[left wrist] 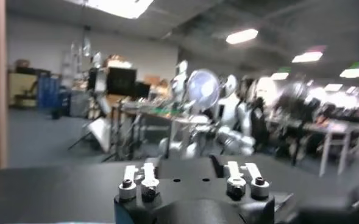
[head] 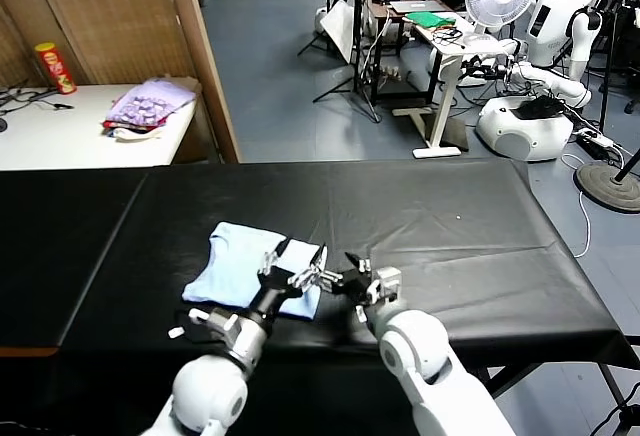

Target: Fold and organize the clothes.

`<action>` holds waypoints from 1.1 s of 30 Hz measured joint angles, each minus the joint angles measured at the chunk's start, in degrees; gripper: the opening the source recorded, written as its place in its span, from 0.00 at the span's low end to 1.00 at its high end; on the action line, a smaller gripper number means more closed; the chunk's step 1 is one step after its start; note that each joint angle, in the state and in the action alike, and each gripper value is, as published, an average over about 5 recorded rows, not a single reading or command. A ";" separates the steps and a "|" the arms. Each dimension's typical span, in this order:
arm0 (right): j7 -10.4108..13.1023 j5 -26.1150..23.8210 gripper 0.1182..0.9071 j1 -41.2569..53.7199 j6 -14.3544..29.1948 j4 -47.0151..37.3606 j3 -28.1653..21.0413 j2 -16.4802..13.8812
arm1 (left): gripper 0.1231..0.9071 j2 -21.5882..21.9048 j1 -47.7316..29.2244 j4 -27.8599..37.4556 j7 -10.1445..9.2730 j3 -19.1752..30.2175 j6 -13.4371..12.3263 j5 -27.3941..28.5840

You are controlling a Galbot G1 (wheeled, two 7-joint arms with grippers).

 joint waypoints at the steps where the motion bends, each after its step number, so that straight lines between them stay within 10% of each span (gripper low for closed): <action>1: 0.85 0.92 0.86 0.38 0.01 -0.94 -0.18 0.48 | 0.83 0.22 0.13 -0.17 0.11 -0.35 -0.30 -0.31; 9: 4.79 5.63 0.62 1.88 2.61 -6.68 0.03 3.86 | 0.86 2.29 1.92 -1.56 0.22 -3.80 -1.52 -1.95; 19: -2.85 -3.33 0.03 5.59 8.93 -12.73 -1.00 3.34 | 0.86 3.09 4.58 -1.73 -0.84 -6.89 -2.75 -0.69; 26: -11.66 -20.07 0.22 5.93 21.19 -13.26 -0.69 -1.02 | 0.86 4.62 6.24 -0.34 -5.01 -8.60 -3.20 -0.85; 33: -9.80 -22.66 0.71 -0.41 25.35 -6.17 2.29 -7.14 | 0.86 6.51 7.99 -0.02 -10.44 -9.96 -0.29 -3.28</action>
